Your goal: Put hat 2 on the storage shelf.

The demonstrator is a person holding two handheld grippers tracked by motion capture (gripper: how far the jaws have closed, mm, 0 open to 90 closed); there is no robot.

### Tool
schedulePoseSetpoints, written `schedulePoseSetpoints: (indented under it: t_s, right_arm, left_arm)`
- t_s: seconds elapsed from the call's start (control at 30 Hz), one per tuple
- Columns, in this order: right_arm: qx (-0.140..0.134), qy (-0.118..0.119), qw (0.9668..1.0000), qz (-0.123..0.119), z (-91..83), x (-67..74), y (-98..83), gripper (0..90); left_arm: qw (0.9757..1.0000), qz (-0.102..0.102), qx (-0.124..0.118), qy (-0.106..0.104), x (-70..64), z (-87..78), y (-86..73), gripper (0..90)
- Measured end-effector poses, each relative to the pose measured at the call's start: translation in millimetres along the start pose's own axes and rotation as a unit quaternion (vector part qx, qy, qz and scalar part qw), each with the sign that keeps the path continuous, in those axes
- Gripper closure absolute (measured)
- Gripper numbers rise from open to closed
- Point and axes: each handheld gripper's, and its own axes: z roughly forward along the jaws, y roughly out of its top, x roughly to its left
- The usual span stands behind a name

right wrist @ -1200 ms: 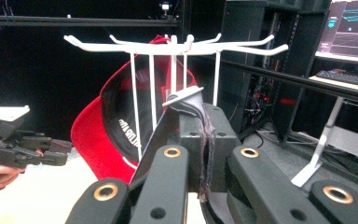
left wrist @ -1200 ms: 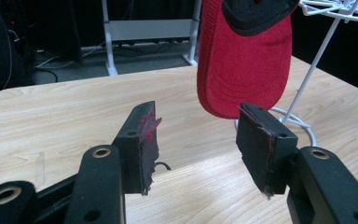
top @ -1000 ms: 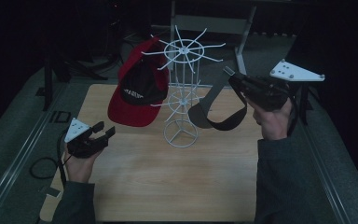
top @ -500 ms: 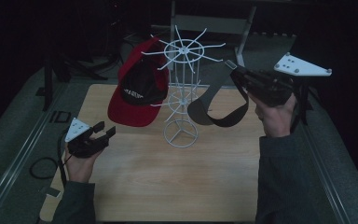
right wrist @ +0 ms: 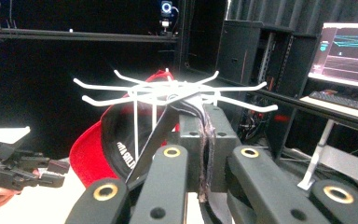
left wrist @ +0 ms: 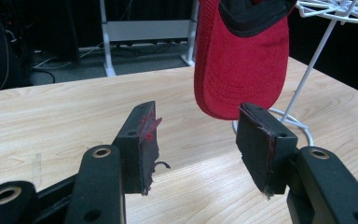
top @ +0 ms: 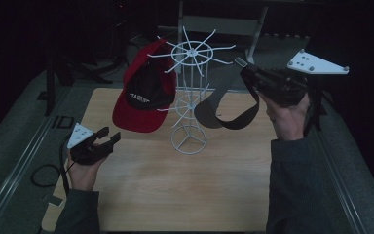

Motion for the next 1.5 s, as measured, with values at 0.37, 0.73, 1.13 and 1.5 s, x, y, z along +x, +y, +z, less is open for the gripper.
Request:
schedulePoseSetpoints:
  t_s: [0.37, 0.73, 1.13, 1.5]
  right_arm:
    - [0.004, -0.004, 1.0, 0.002, 7.9, -3.5, 2.7, 87.7]
    - [0.021, -0.005, 0.9998, 0.004, 18.3, -7.1, -0.9, 87.5]
    - [0.048, -0.011, 0.9988, -0.008, 32.0, -4.1, -4.1, 87.5]
    - [0.057, -0.016, 0.9982, 0.003, 37.1, -4.5, -11.4, 71.9]
  left_arm:
    - [1.0, -0.001, -0.001, 0.0, 0.2, -0.2, 0.0, 48.8]
    - [1.0, -0.002, -0.002, -0.001, 0.7, -0.6, 0.3, 48.9]
    - [1.0, -0.004, -0.004, -0.002, 0.7, -0.6, 0.5, 49.2]
    - [1.0, -0.003, -0.003, -0.002, 1.0, -0.6, 0.4, 49.2]
